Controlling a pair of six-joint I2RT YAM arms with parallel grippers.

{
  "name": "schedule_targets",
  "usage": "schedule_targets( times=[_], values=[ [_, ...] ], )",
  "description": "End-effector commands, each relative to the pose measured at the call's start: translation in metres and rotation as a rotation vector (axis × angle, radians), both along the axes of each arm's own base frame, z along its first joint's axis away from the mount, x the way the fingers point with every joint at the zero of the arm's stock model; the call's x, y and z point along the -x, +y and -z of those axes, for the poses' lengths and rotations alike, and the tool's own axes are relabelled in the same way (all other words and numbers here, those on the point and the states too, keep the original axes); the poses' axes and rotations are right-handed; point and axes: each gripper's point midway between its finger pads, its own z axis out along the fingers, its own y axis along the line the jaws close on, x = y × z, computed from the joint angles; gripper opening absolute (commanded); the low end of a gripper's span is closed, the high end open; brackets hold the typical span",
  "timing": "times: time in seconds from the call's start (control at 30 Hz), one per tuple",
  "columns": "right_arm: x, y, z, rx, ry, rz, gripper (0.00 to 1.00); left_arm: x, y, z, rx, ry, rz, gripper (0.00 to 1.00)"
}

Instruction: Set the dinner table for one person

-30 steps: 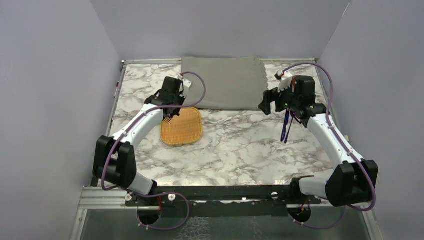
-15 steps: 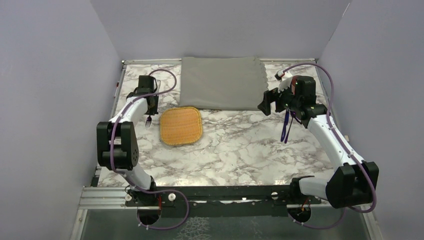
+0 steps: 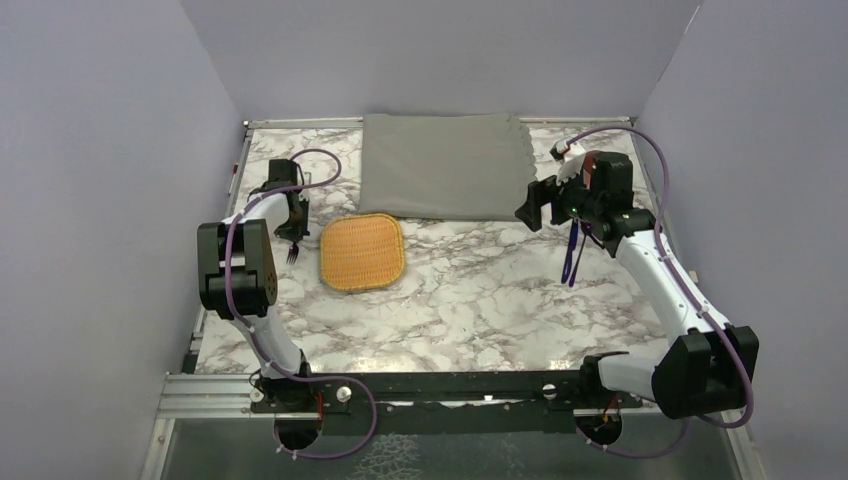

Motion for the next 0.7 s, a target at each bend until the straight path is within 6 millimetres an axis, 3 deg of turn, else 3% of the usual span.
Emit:
schedule_targets(
  times=[0.0,0.3,0.43,0.67],
  values=[
    [0.006,0.005,-0.002,-0.018,-0.005,-0.028,1.00,-0.017,0.002,-0.004,0.012,-0.042,-0.001,0.00],
    [0.005,0.005,0.000,-0.013,0.000,-0.033,1.00,-0.015,0.005,0.003,0.007,-0.029,-0.025,0.00],
    [0.005,0.005,0.000,-0.011,-0.003,-0.034,1.00,-0.014,0.007,0.001,-0.004,-0.031,-0.041,0.11],
    [0.005,0.005,-0.001,-0.012,-0.007,-0.037,1.00,-0.014,0.014,-0.014,-0.038,-0.067,-0.057,0.41]
  ],
)
